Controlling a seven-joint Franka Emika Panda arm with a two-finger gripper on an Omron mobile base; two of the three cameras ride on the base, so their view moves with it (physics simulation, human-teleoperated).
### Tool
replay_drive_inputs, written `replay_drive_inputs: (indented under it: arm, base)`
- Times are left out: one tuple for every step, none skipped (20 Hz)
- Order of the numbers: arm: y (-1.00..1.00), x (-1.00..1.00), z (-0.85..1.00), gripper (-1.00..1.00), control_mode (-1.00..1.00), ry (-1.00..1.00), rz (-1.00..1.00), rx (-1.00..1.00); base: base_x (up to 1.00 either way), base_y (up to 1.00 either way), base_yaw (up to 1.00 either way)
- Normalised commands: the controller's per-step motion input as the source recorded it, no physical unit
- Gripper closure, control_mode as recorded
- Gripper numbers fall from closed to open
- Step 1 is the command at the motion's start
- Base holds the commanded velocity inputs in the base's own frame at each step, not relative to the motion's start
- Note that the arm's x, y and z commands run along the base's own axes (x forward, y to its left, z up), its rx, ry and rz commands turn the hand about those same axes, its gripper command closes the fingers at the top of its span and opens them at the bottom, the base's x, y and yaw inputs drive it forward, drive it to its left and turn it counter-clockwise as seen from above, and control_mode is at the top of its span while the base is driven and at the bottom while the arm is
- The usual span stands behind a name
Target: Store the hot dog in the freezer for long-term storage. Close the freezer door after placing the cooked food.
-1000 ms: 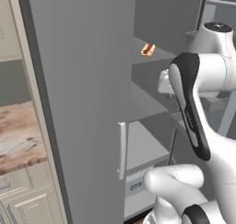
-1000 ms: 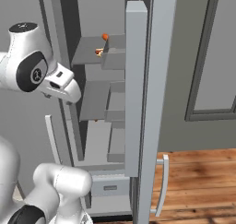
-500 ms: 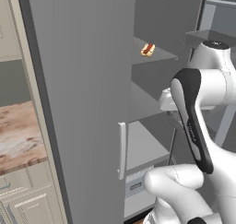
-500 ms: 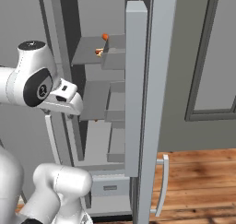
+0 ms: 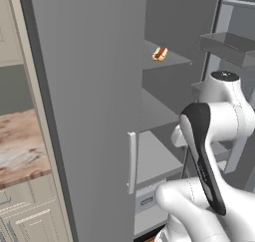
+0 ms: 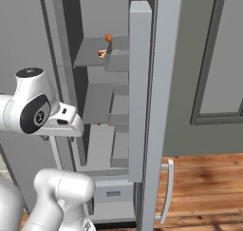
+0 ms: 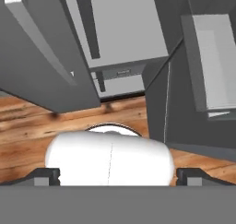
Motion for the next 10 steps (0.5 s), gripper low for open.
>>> replay_drive_inputs:
  arm:
    - [0.02,-0.25,-0.33,-1.0,-1.0,0.03,0.12,0.0]
    - [0.04,-0.21,-0.31,-1.0,-1.0,0.02,0.11,0.0]
    - [0.02,-0.16,-0.3,-1.0,-1.0,0.02,0.1,0.0]
    - [0.0,-0.12,-0.26,-1.0,-1.0,0.01,0.08,0.0]
    - [0.0,-0.08,-0.27,-1.0,-1.0,0.03,0.06,0.0]
    - [0.0,-0.05,-0.3,-1.0,-1.0,0.04,0.05,0.0]
    - [0.0,0.0,-0.34,-1.0,-1.0,0.06,0.03,0.0]
    - [0.0,0.0,-0.36,-1.0,-1.0,0.07,0.02,0.0]
    - [0.0,0.0,-0.37,-1.0,-1.0,0.08,0.01,0.0]
    - [0.0,0.0,-0.41,-1.0,-1.0,0.09,0.0,0.0]
  base:
    - [0.0,0.0,0.0]
    - [0.0,0.0,0.0]
    - [0.0,0.0,0.0]
    - [0.0,0.0,0.0]
    - [0.0,0.0,0.0]
    - [0.0,0.0,0.0]
    - [0.0,0.0,0.0]
    - [0.0,0.0,0.0]
    - [0.0,0.0,0.0]
    - [0.0,0.0,0.0]
